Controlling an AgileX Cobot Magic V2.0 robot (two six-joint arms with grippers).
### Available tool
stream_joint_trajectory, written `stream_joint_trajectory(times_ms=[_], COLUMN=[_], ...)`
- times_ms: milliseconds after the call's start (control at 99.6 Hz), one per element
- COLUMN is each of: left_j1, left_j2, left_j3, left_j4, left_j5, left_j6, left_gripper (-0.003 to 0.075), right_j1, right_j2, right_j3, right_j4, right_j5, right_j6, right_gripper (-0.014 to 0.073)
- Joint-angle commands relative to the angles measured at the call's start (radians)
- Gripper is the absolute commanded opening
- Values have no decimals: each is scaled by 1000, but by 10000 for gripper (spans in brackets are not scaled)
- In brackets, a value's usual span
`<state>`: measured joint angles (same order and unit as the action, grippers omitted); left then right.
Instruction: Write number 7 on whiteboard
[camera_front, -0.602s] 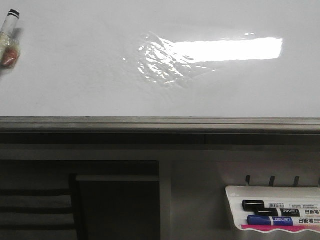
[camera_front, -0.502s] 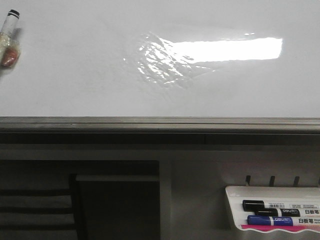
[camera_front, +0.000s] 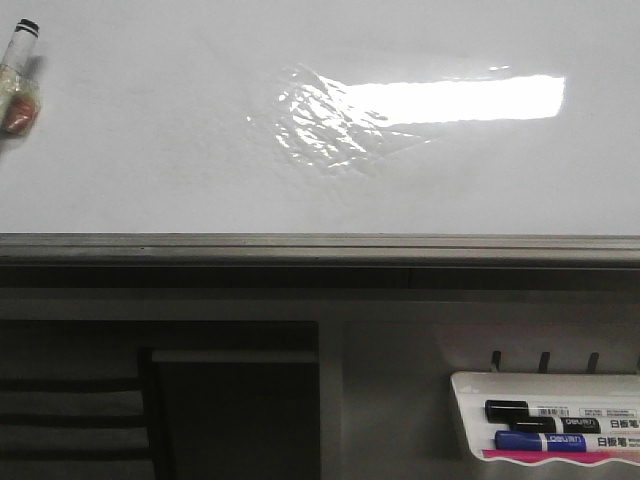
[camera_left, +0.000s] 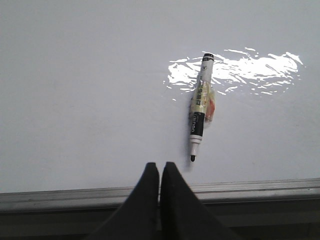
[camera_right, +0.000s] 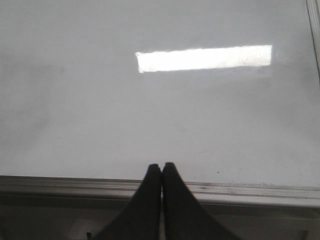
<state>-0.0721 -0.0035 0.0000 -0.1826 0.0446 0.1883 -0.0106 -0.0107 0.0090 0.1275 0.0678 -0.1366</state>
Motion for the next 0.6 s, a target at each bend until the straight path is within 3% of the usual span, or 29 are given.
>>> stream_joint_trajectory(times_ms=[0,482,592], left_j1=[0,0,0], left_j2=[-32,-32,-32], left_j3=[34,27,-19], left_j4=[-7,-14,-48], left_j5=[-78,-123,-119], left_j6=[-3,-13,-14], left_gripper=[-20,-20,-20], right_j1=[-6,-6,-6], right_j2=[-19,-19,-19], right_j3=[31,22,-29], right_j4=[-12,0,27], right_j5=[-81,-81,-10], right_j6=[-3,-3,-3], right_gripper=[-71,-71,-71])
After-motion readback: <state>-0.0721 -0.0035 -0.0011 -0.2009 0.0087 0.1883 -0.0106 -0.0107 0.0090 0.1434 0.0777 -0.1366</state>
